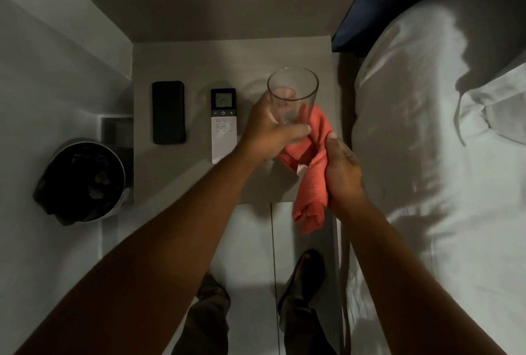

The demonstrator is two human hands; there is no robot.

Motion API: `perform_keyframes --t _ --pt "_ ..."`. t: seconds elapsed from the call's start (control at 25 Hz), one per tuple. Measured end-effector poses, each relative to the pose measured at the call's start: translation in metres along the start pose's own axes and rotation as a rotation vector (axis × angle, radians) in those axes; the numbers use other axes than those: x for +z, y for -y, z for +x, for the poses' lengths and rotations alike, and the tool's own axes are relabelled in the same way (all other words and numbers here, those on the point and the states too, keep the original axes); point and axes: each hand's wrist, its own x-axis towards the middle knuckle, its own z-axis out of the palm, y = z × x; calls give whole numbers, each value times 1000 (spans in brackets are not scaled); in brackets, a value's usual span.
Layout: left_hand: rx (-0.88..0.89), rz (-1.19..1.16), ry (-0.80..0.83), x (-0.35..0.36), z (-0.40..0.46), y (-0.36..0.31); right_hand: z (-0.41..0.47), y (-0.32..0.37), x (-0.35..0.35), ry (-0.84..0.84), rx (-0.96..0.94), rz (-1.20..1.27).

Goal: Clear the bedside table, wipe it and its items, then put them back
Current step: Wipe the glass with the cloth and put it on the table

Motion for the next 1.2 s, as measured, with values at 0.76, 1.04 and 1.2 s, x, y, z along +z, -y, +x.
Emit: perform_keyframes --t 0.76,1.04,1.2 --pt "138 336 -272 -20 55 44 44 -39 24 -170 -286 -531" --pt "-169 214 -206 14 -20 79 60 -32 24 -343 66 -362" --pt "-546 51 99 18 -36 67 51 -16 26 -115 280 -235"
